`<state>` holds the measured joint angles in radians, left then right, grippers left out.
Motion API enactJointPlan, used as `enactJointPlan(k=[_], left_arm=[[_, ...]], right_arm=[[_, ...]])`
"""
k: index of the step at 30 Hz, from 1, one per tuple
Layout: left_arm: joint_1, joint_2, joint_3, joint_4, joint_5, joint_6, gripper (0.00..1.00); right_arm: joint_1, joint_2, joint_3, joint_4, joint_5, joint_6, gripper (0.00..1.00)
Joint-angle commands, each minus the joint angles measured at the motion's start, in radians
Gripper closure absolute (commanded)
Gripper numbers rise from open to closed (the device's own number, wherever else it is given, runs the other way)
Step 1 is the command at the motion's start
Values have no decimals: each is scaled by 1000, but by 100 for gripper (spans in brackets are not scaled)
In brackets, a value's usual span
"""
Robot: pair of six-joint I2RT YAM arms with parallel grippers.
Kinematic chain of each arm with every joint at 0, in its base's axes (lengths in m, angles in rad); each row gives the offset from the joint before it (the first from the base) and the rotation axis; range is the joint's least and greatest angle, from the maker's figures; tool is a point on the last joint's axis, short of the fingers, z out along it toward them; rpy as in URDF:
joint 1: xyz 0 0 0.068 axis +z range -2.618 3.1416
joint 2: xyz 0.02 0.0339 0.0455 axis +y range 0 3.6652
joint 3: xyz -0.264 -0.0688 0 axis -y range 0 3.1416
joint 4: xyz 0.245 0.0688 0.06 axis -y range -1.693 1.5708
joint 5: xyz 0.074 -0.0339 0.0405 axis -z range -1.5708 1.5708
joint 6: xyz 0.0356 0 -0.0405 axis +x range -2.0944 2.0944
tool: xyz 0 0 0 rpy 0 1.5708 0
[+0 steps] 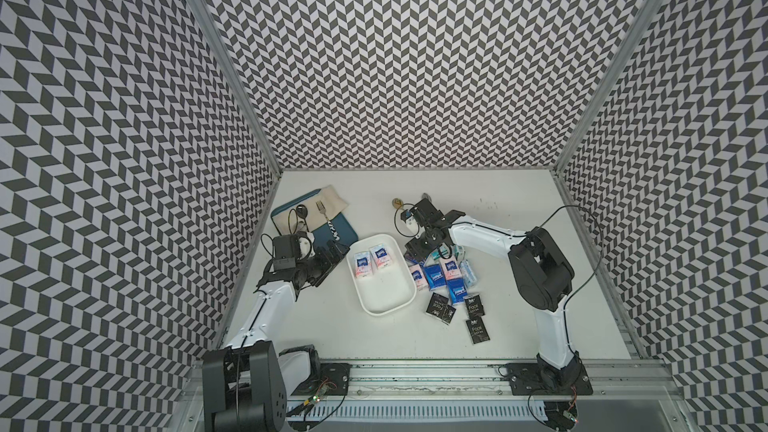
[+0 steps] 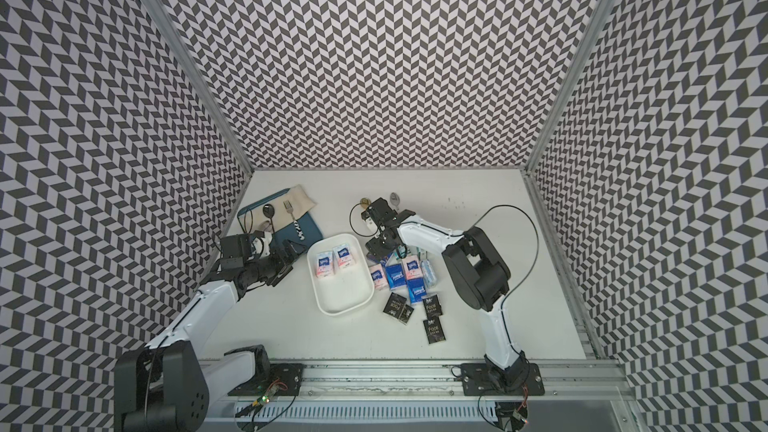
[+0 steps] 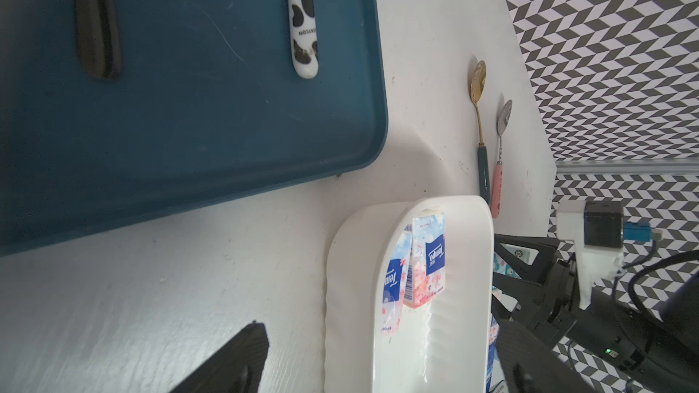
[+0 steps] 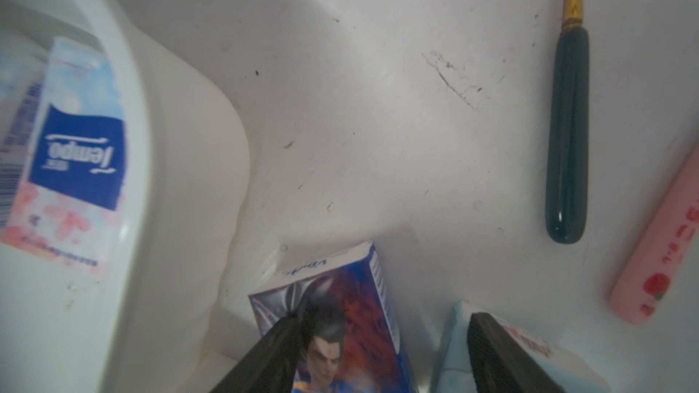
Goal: Put the pocket tissues into the storage box
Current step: Pick up the pocket tissues from the center of the board.
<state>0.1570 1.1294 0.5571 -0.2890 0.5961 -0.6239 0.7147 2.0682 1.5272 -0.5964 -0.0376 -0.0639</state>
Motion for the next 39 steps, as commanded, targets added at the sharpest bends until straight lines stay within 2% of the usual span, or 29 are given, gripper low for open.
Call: enactJointPlan(k=[1, 7, 13, 22, 31, 34, 39], left_arm=[[-3, -13, 4, 7, 2, 14, 0], [-3, -17, 4, 1, 1, 21, 0], [-2, -23, 4, -2, -3, 21, 0], [-2, -26, 5, -6, -7, 22, 0], [-2, -26, 3, -9, -7, 18, 0], [-1, -30, 3, -10, -10, 18, 0], [-3, -27, -5, -4, -9, 15, 0]], right_arm=[[14, 50, 14, 11, 17, -11, 25], [18, 46, 4, 4, 30, -5, 27], [29, -3, -22, 19, -18, 11, 28], [46, -66, -89, 47, -63, 6, 21], [46, 9, -79, 52, -23, 4, 21], [46, 20, -67, 52, -20, 10, 27], [41, 6, -66, 55, -35, 30, 54]])
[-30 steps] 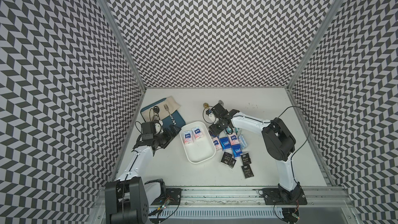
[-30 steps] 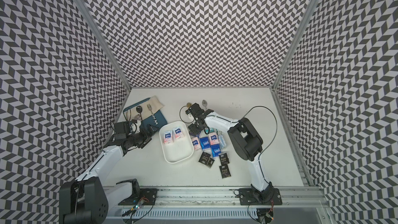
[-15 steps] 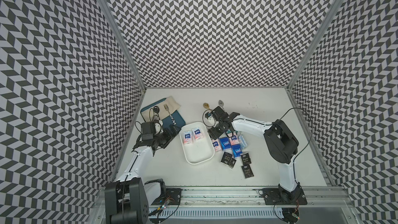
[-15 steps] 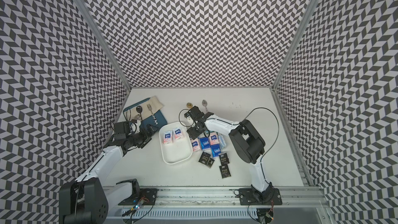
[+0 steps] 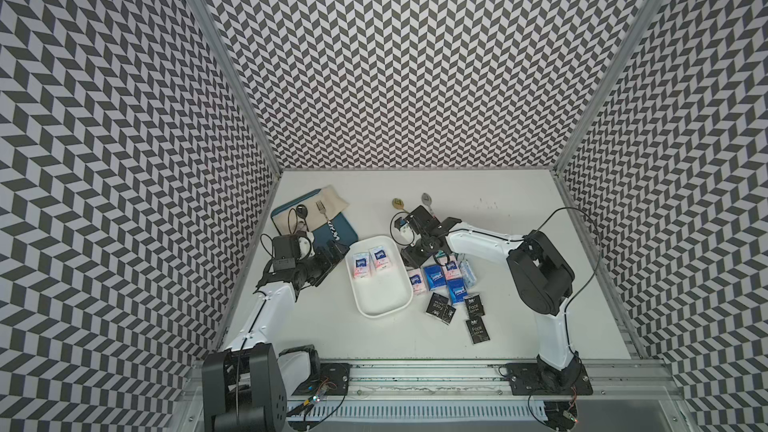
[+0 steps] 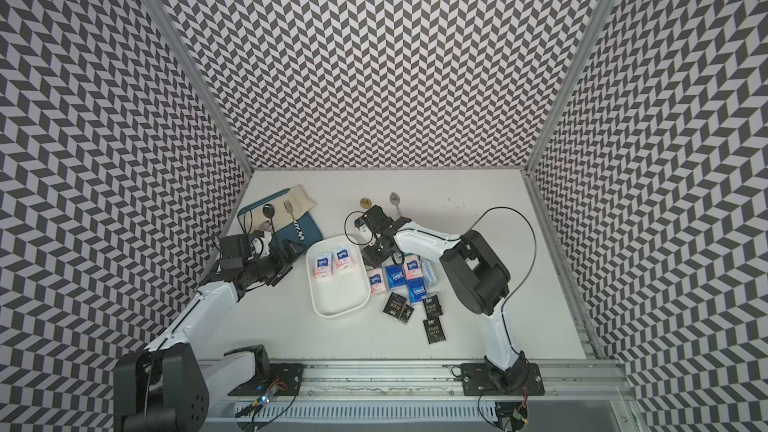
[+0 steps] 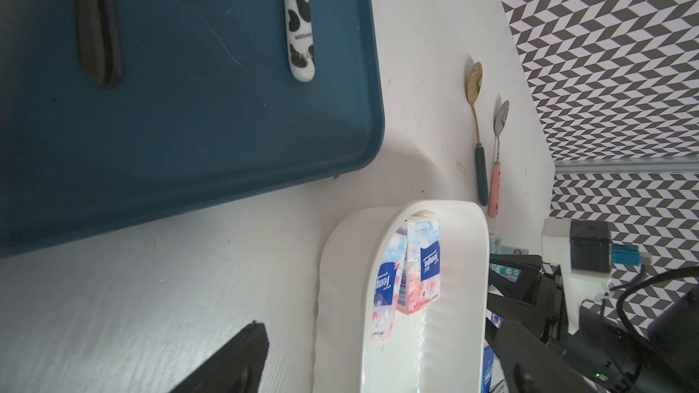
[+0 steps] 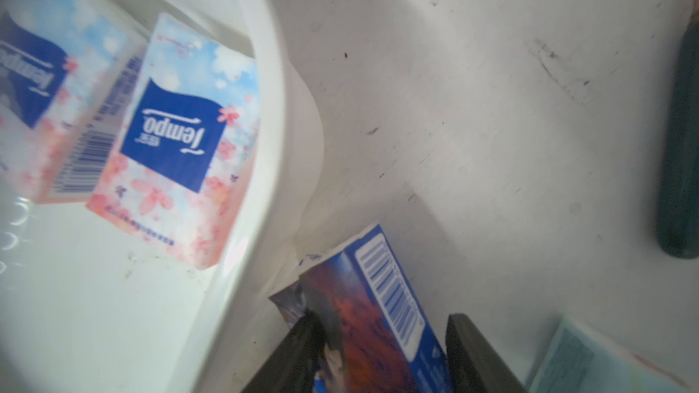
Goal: Put the pocket tissues into the storage box
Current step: Pick up the pocket tissues from the center of the board.
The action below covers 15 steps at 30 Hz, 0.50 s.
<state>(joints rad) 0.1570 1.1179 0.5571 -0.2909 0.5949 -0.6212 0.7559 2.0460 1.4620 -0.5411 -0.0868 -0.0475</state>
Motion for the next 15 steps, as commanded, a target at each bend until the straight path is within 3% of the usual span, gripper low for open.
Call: enactJointPlan(k=[1, 12, 15], left_arm=[[-3, -15, -8, 1, -6, 9, 0], [-3, -21, -30, 52, 20, -33, 0], [-3, -15, -23, 64, 20, -41, 0]], right_arm=[[-1, 23, 0, -1, 13, 18, 58], [-71, -72, -5, -6, -44, 138, 89], [-84, -101, -2, -7, -53, 181, 93]])
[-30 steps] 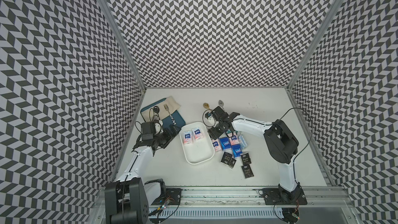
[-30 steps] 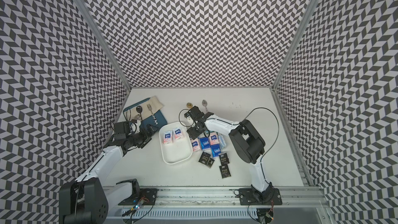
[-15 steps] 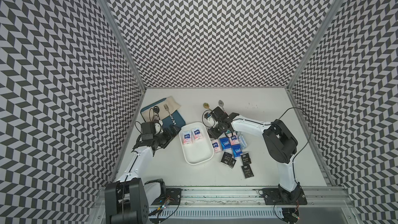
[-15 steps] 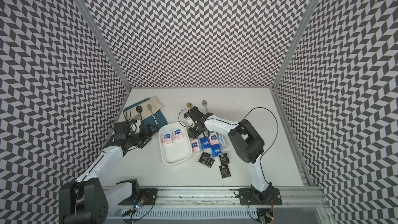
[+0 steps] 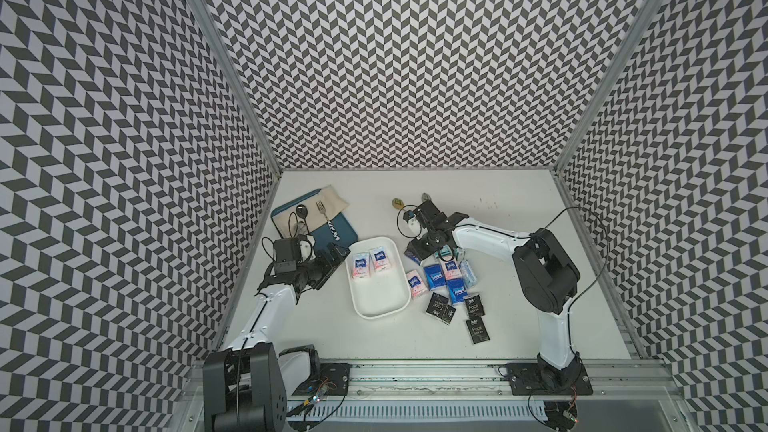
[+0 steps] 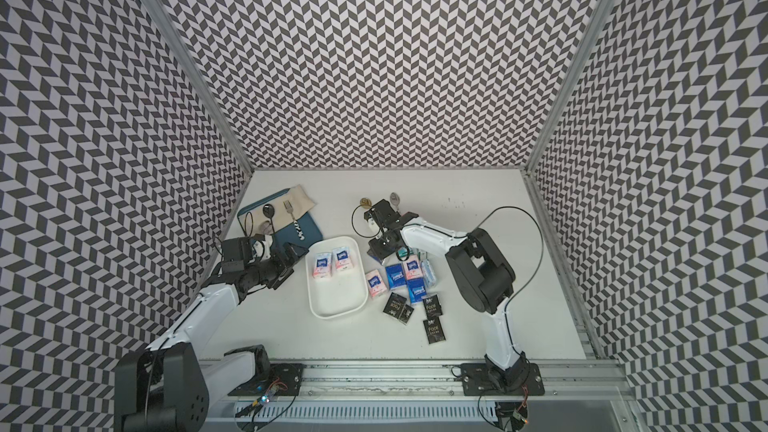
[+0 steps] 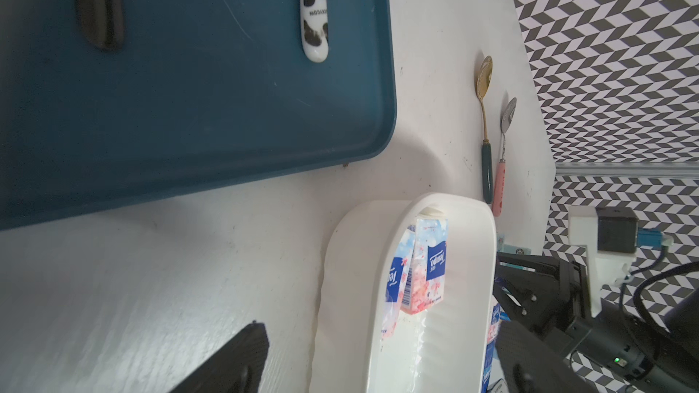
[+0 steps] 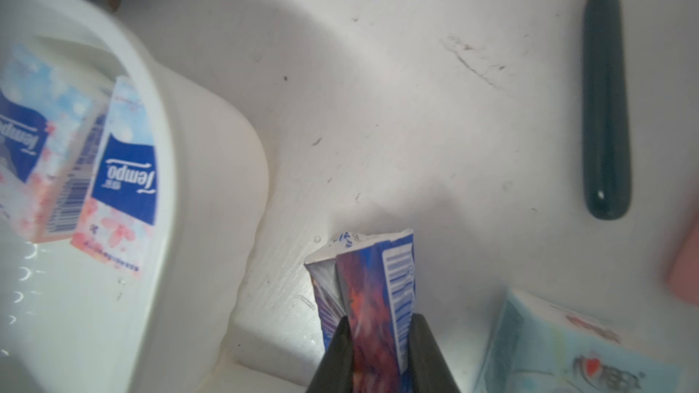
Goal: Put the pocket tissues into the storage box
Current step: Pick up the pocket tissues from the center of the board, then place the pocket tissues in the storage box.
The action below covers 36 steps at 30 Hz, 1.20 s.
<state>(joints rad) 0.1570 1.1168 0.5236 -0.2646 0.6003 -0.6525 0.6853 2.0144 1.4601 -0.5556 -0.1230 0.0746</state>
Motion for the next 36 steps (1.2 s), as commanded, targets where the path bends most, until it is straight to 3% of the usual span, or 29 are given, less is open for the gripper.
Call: enactJointPlan(k=[1, 5, 8, 12, 23, 31, 32, 36], left_arm=[[-2, -13, 11, 43, 15, -14, 0], [-3, -14, 1, 64, 30, -37, 0], [-2, -27, -16, 80, 30, -50, 0], [-3, -42, -27, 85, 27, -61, 0], [-3, -96, -46, 71, 25, -76, 0], [-4, -143, -81, 67, 45, -102, 0], [-4, -145, -83, 63, 46, -102, 0], [-4, -156, -85, 51, 52, -98, 0]], right_arm=[[-16, -78, 1, 5, -19, 71, 94], [-21, -123, 20, -24, -29, 153, 94], [-18, -169, 7, -7, -111, 273, 92], [22, -235, -77, 132, -231, 457, 89], [184, -175, -149, 495, -241, 827, 87], [202, -55, -87, 538, -242, 859, 87], [203, -46, -87, 544, -220, 921, 85], [209, -10, -82, 576, -207, 952, 85]])
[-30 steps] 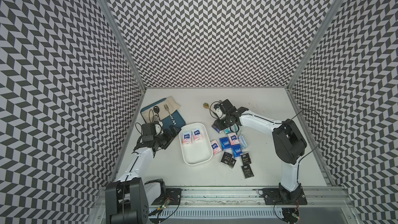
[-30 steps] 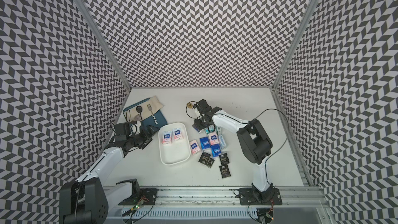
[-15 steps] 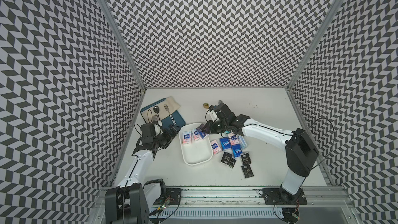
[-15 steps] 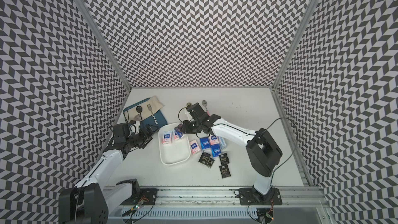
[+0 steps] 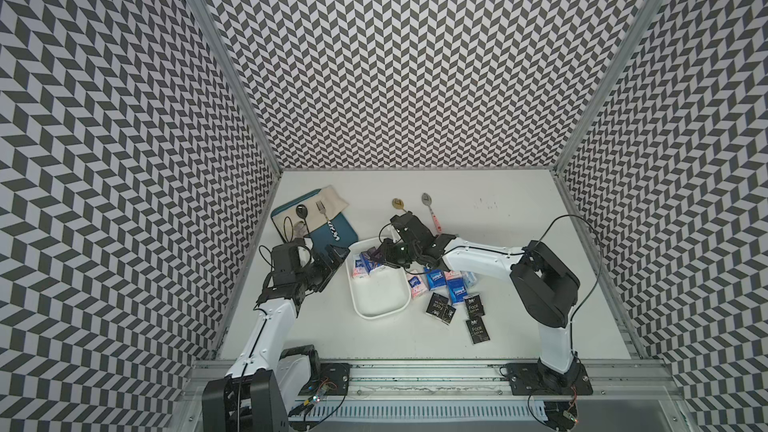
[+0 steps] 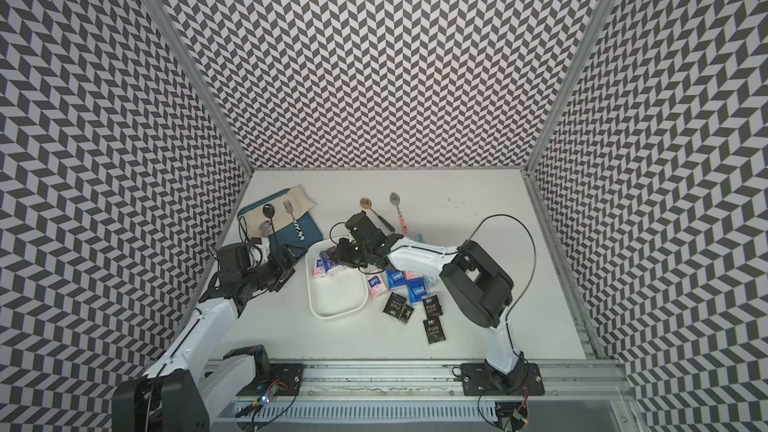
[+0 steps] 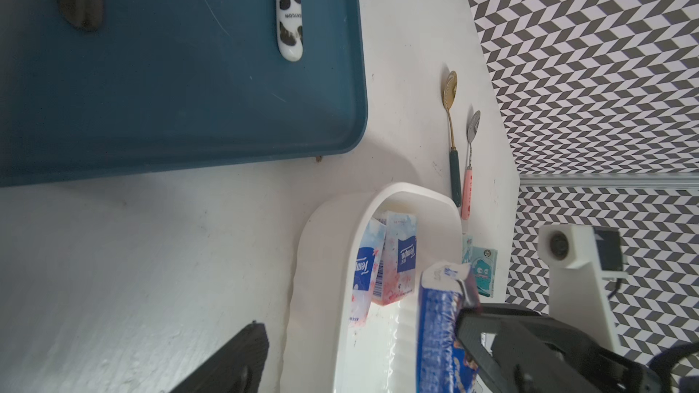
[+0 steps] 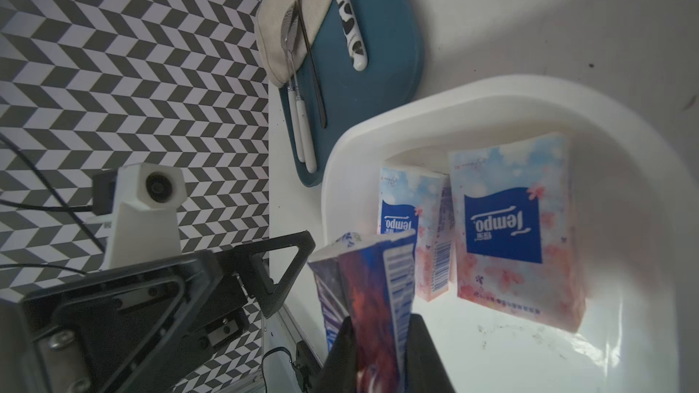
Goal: Put the pocket tissues into the storage box
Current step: Place the pocket tissues in the storage box.
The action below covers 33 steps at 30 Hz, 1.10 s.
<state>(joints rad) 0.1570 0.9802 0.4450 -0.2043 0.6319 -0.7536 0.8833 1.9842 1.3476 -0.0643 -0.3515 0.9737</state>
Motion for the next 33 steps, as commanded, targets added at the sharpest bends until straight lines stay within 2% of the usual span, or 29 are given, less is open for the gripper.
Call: enactJointPlan(k=[1, 8, 9, 12, 16, 22, 28, 33], left_arm=[[-5, -21, -7, -10, 24, 4, 0], [-4, -34, -18, -32, 41, 17, 0], [-5, -37, -21, -36, 44, 20, 0], [-4, -47, -32, -53, 51, 30, 0], [-5, -60, -55, -64, 80, 28, 0], [-16, -81, -77, -70, 113, 5, 0], [-45, -86, -86, -34, 139, -54, 0], [-72, -77, -90, -3, 158, -98, 0]], right_arm=[[13, 35, 42, 81, 34, 63, 84], [27, 136, 124, 82, 0, 87, 79], [29, 145, 132, 82, -6, 90, 76], [35, 162, 148, 93, -34, 94, 58], [35, 139, 128, 138, -50, 100, 46], [31, 66, 111, 108, -19, 60, 41], [4, -56, 66, 0, 73, -62, 34], [-42, -175, 5, -108, 132, -199, 35]])
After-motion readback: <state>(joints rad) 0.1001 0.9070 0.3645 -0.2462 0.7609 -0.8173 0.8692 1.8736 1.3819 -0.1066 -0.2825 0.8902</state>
